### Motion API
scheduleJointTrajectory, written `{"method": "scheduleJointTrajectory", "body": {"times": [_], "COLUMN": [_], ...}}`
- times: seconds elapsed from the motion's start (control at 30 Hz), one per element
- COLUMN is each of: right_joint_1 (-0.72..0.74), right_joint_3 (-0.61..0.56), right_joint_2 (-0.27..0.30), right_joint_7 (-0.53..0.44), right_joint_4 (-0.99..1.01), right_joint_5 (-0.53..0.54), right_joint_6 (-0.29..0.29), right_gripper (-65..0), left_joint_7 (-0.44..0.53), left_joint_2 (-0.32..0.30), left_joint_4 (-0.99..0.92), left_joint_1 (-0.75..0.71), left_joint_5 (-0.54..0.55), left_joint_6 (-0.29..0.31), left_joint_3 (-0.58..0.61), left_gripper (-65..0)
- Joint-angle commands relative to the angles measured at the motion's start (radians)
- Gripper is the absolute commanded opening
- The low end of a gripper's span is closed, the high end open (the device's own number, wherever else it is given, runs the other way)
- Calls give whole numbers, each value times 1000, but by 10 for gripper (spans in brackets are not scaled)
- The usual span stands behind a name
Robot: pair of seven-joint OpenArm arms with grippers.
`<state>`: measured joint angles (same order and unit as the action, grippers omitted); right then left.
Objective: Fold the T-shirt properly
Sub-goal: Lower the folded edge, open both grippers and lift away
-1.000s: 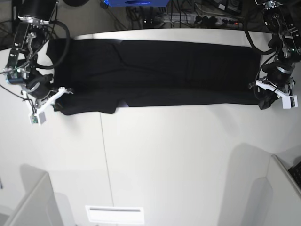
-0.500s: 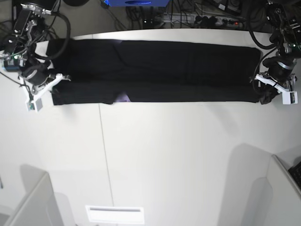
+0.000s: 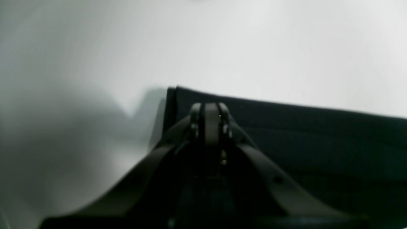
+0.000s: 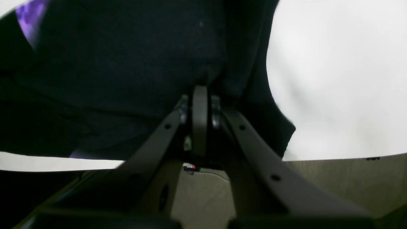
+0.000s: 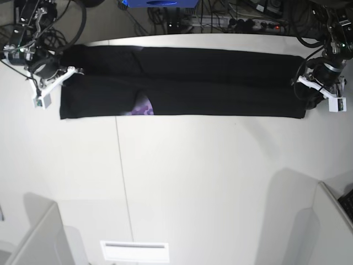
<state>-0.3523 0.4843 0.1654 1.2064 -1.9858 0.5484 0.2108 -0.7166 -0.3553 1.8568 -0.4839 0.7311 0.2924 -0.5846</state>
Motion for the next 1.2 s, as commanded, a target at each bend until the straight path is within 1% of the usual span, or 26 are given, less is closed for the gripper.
{"method": "scheduleJointTrajectory", "body": {"times": [0.0, 0.57, 0.6, 0.63, 0.67, 0.73, 0.8, 0.87, 0.93, 0.97, 1.0, 1.03, 1.07, 1.1, 1.13, 1.17], "right_joint_1": [5, -3, -6, -9, -9, -11, -21, -23, -21, -21, -21, -20, -17, -15, -4, 8], "right_joint_3": [3, 9, 9, 9, 11, 11, 17, 64, 115, 132, 135, 133, 133, 133, 132, 132], "right_joint_2": [13, 13, 13, 13, 13, 13, 13, -3, -25, -28, -28, -28, -28, -28, -28, -28], "right_joint_7": [-15, -15, -15, -15, -15, -15, -17, -17, -20, -29, -40, -55, -69, -79, -86, -87], "right_joint_4": [-13, 4, 4, 4, 4, 4, 1, -2, -4, -4, -4, -4, -4, -4, -4, -4], "right_joint_5": [2, 0, 0, 0, 0, 0, 0, 2, 2, 5, 6, 6, 6, 6, 6, 5], "right_joint_6": [6, 0, 0, 0, 0, 0, 0, 0, 6, 8, 9, 17, 42, 77, 117, 158], "right_gripper": [-650, -650, -650, -633, -582, -495, -437, -434, -434, -434, -434, -435, -435, -437, -444, -474], "left_joint_7": [22, 22, 22, 22, 22, 22, 22, 22, 22, 24, 24, 24, 24, 24, 24, 24], "left_joint_2": [-15, -9, -12, -14, -14, -14, -11, -9, -9, -8, -6, 0, 12, 25, 35, 42], "left_joint_4": [13, 7, 8, 11, 14, 16, 17, 22, 39, 56, 73, 86, 96, 97, 93, 93], "left_joint_1": [1, -34, -40, -42, -46, -48, -48, -49, -62, -66, -66, -66, -66, -60, -57, -46], "left_joint_5": [6, 6, 6, 6, 6, 6, 6, 9, 12, 14, 14, 14, 14, 14, 14, 8], "left_joint_6": [6, 6, 6, 6, 6, 6, 6, 6, 6, 6, 6, 6, 6, 6, 6, 6], "left_joint_3": [-4, -10, -10, -10, -11, -11, -11, -11, -13, -13, -13, -13, -11, -11, -11, -4], "left_gripper": [-650, -650, -589, -533, -474, -378, -281, -191, -132, -109, -100, -99, -109, -130, -168, -225]}}
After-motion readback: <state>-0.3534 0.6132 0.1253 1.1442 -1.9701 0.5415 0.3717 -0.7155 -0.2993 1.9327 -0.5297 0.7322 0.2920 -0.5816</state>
